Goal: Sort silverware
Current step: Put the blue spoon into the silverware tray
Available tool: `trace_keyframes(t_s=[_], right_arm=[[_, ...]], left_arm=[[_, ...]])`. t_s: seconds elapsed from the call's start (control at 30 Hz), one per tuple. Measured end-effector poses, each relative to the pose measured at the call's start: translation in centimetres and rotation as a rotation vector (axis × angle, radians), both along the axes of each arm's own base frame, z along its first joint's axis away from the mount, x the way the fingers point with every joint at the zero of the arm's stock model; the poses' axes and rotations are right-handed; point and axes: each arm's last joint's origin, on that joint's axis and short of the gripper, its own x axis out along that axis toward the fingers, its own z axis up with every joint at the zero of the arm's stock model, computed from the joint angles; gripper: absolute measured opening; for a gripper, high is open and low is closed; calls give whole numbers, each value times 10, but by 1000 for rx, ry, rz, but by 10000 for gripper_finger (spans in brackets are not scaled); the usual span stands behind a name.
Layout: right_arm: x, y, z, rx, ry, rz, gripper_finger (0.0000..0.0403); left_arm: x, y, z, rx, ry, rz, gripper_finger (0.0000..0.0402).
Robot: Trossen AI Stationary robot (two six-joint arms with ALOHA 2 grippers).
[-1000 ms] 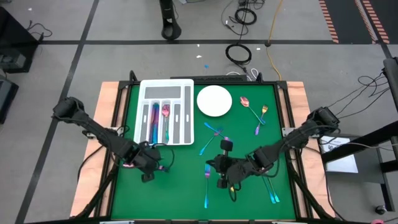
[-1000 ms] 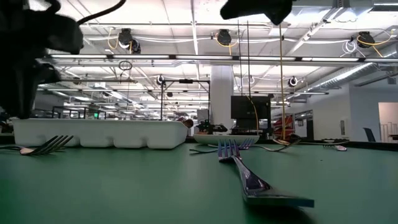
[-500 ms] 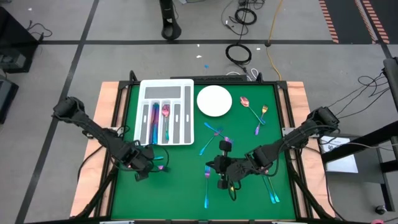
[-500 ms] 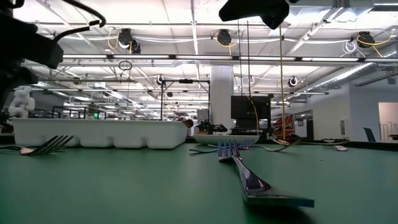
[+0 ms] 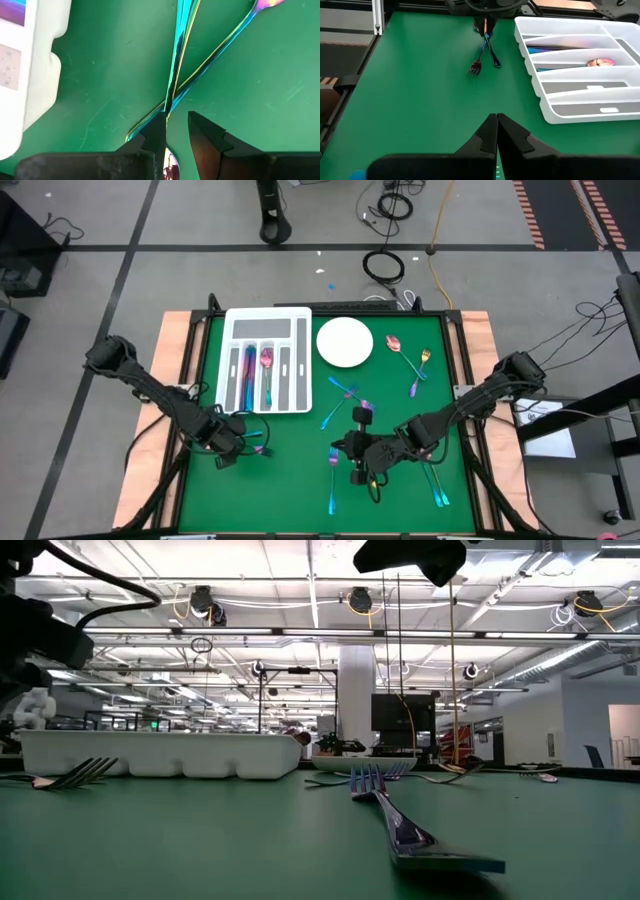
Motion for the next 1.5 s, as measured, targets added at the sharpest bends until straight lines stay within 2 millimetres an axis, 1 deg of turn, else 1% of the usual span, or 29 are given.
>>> trace_keyframes(t_s=[0.3,0.4,0.6,0.73,0.87,0.97,1.1,1.17,1.3,1.4,1.5], right_arm=[[0,1,0,25,15,41,0],[0,1,-1,26,16,42,0],[0,1,0,26,16,41,0],[0,1,0,26,15,41,0],[0,1,0,26,15,41,0],[0,1,0,26,15,41,0],[0,1,0,25,15,40,0],[0,1,0,25,15,40,0],[0,1,0,25,15,40,0],[0,1,0,25,15,40,0],[0,1,0,25,15,40,0]], left_arm=[[1,0,-1,15,-16,0,83],[2,-1,-4,29,-2,-2,83],[8,-5,-17,59,40,-41,83],[9,-6,-21,66,65,-69,83],[10,-6,-21,56,65,-82,83],[10,-5,-22,48,70,-79,68],[10,-5,-21,46,69,-82,21],[10,-5,-21,46,68,-81,9],[10,-3,-18,45,67,-72,14],[9,0,-13,65,100,-62,14],[12,0,-7,47,72,-70,14]])
